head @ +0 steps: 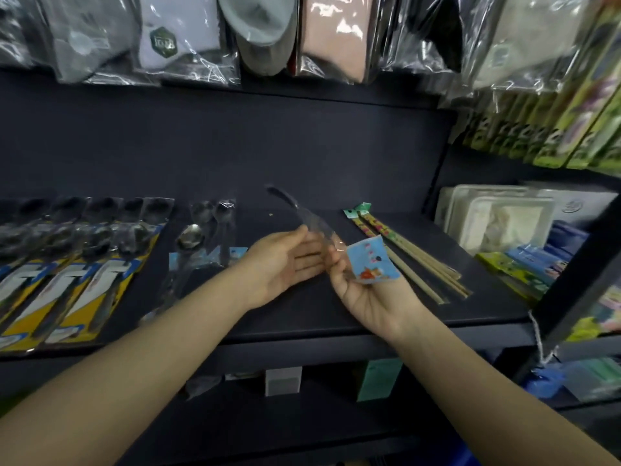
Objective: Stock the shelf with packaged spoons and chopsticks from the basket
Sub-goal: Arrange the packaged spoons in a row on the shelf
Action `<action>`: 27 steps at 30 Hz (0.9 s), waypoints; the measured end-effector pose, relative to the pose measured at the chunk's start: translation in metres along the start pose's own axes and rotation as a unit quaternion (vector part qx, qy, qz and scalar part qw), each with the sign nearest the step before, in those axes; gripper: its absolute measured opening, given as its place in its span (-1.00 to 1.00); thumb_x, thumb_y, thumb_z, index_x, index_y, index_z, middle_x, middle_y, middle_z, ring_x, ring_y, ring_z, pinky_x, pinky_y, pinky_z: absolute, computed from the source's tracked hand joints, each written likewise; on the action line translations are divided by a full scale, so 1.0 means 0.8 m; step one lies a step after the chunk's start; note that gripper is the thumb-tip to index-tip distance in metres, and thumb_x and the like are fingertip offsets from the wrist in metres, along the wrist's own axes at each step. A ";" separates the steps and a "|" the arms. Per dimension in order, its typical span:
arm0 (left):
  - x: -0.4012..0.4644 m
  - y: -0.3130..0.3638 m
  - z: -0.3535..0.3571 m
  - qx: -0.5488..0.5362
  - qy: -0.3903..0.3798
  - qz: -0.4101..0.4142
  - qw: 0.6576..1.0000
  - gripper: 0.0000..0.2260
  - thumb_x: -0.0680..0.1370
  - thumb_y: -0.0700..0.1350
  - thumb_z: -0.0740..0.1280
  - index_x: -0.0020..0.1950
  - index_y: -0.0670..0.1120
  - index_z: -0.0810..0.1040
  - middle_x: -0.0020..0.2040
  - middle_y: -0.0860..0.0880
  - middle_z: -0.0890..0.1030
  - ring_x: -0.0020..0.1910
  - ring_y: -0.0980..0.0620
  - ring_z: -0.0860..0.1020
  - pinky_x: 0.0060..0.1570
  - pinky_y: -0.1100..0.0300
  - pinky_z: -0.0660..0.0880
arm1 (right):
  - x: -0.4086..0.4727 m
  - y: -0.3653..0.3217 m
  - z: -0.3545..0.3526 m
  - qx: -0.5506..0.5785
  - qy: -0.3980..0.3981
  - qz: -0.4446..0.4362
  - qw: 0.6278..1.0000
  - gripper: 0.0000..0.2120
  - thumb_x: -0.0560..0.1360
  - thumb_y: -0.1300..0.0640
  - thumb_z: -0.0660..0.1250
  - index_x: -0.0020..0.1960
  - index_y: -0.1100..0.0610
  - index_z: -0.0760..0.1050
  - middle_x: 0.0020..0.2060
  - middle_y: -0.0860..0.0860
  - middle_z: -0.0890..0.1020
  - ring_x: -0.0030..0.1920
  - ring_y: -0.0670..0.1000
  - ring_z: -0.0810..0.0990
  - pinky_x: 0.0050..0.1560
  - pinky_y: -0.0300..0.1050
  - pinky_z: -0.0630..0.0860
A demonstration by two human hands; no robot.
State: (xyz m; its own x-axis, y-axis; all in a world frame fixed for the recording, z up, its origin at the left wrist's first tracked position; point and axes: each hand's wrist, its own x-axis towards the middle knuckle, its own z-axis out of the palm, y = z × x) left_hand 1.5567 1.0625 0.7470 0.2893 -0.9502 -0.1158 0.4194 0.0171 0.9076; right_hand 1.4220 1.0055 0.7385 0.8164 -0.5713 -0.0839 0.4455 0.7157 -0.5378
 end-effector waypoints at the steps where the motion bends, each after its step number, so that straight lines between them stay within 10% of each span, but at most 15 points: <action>1: -0.002 0.000 0.002 -0.027 -0.029 0.010 0.999 -0.71 0.60 -0.09 0.11 0.18 -0.21 0.48 -0.10 -0.08 0.68 -0.21 0.05 0.66 -0.17 0.19 0.62 | -0.002 0.003 -0.003 0.020 -0.038 0.018 0.999 -0.62 -0.03 0.50 0.55 -0.23 0.43 0.60 -0.28 0.23 0.60 -0.38 0.08 0.64 -0.38 -0.18 0.61; 6: -0.007 0.005 0.010 0.050 0.014 0.083 0.995 -0.85 0.56 -0.13 0.20 -0.09 -0.11 0.56 -0.26 0.00 0.70 -0.22 0.09 0.67 -0.18 0.21 0.59 | -0.006 0.003 -0.005 -0.077 -0.053 0.088 0.992 -0.79 0.34 0.25 0.28 -0.09 0.30 0.60 -0.19 0.21 0.66 -0.16 0.18 0.69 -0.13 0.06 0.65; 11: -0.014 0.025 -0.010 0.130 0.118 0.116 0.978 -0.92 0.48 -0.17 0.34 -0.09 -0.15 0.60 -0.25 -0.01 0.69 -0.29 0.11 0.65 -0.31 0.32 0.59 | 0.009 -0.015 -0.013 -0.306 0.001 0.089 0.948 -0.39 0.51 -0.29 0.00 -0.05 0.22 0.52 -0.16 0.14 0.63 -0.12 0.13 0.61 -0.07 0.05 0.53; 16: -0.021 0.030 -0.014 0.149 0.134 0.110 0.973 -0.95 0.46 -0.20 0.37 -0.11 -0.13 0.61 -0.37 0.06 0.67 -0.38 0.19 0.60 -0.37 0.34 0.56 | 0.012 -0.001 -0.003 -0.482 -0.016 0.010 0.876 -0.92 0.50 0.17 0.32 -0.11 0.19 0.49 -0.22 0.15 0.65 -0.27 0.06 0.64 -0.06 0.00 0.57; 22: -0.031 0.046 -0.027 0.149 0.158 0.124 0.968 -0.96 0.44 -0.21 0.39 -0.14 -0.17 0.61 -0.29 0.00 0.67 -0.32 0.12 0.63 -0.37 0.34 0.56 | 0.009 0.009 0.009 -0.570 -0.013 -0.075 0.818 -0.75 0.55 0.19 0.25 -0.31 0.14 0.49 -0.41 -0.01 0.64 -0.44 -0.12 0.57 -0.34 -0.29 0.52; 27: -0.036 0.052 -0.032 0.110 0.122 0.111 0.980 -0.97 0.45 -0.22 0.36 -0.18 -0.16 0.60 -0.37 0.03 0.69 -0.36 0.14 0.65 -0.39 0.37 0.55 | 0.011 0.012 0.008 -0.523 -0.043 -0.100 0.845 -0.75 0.53 0.24 0.26 -0.32 0.14 0.52 -0.44 -0.05 0.63 -0.40 -0.15 0.59 -0.31 -0.34 0.52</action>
State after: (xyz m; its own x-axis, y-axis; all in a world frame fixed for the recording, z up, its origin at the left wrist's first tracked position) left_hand 1.5883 1.0984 0.7779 0.5613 -0.8272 0.0247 0.1359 0.1216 0.9832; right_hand 1.4355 1.0102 0.7378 0.8070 -0.5751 0.1341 0.0462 -0.1649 -0.9852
